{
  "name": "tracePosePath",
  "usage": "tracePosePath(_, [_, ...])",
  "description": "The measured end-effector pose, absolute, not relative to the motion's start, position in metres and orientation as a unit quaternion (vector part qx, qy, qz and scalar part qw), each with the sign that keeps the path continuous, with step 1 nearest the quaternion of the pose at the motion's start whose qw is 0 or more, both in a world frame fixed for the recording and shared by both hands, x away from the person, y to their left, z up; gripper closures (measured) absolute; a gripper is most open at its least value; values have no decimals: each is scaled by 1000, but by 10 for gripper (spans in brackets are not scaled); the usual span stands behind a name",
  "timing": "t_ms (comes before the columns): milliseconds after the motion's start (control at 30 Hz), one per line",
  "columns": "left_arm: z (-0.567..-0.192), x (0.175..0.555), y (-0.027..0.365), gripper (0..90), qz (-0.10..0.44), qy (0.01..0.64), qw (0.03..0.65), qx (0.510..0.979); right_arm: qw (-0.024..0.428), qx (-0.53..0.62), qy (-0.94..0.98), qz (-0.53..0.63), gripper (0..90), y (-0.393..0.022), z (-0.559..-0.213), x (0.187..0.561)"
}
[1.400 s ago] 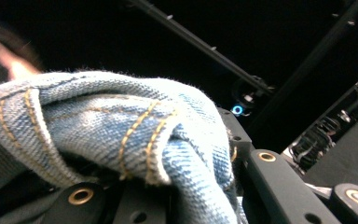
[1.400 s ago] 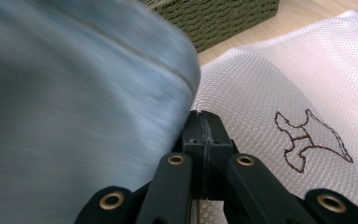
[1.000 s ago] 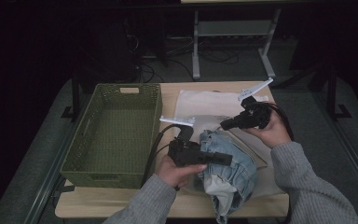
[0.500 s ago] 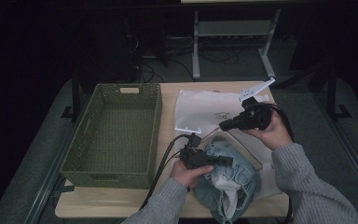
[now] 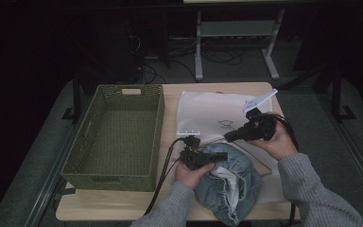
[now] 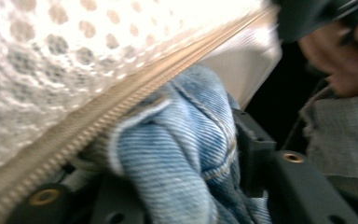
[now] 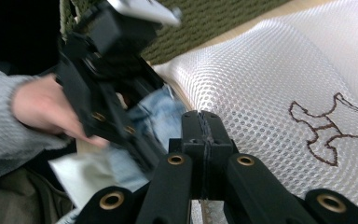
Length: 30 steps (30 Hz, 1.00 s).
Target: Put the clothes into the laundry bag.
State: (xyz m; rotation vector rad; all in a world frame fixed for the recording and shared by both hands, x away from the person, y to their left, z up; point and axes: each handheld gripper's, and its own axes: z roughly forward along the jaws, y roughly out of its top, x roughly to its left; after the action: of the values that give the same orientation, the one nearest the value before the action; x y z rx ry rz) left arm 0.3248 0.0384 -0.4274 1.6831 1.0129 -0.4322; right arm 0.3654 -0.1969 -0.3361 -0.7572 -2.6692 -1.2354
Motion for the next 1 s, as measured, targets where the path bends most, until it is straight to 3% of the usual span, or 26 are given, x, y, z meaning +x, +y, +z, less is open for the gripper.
tracePosePath(67, [-422,321,41,434,-186,423,532,710,56,-252,-877,-406,895,-197,-341,367])
tracePosePath(100, [-418,317,42,434,-183,420,529,714,56,-252,-877,-406,895,-197,-341,367])
tracePosePath(167, [-409,308,49,351,-177,413,516,729,56,-252,-877,-405,895,-197,-342,367])
tracePosePath(467, [-402,287,79,294,-163,421,500,739,52,-253,-879,-400,895,-195,-342,368])
tracePosePath(533, [-412,288,79,329,-158,432,485,744,51,-253,-879,-401,895,-193,-342,368])
tracePosePath(667, [-425,291,75,560,-160,434,486,741,52,-250,-879,-402,895,-191,-341,368])
tracePosePath(700, [-430,293,75,560,-166,435,492,735,52,-250,-879,-402,895,-191,-341,368])
tracePosePath(733, [-437,298,71,647,-173,441,505,722,54,-246,-880,-403,895,-189,-340,368])
tracePosePath(767, [-438,301,69,677,-173,443,512,715,56,-245,-880,-404,895,-187,-340,367])
tracePosePath(900, [-437,307,59,713,-170,449,527,701,56,-239,-881,-404,896,-185,-337,366])
tracePosePath(1000, [-432,313,49,702,-138,455,532,701,55,-234,-880,-409,895,-185,-333,362])
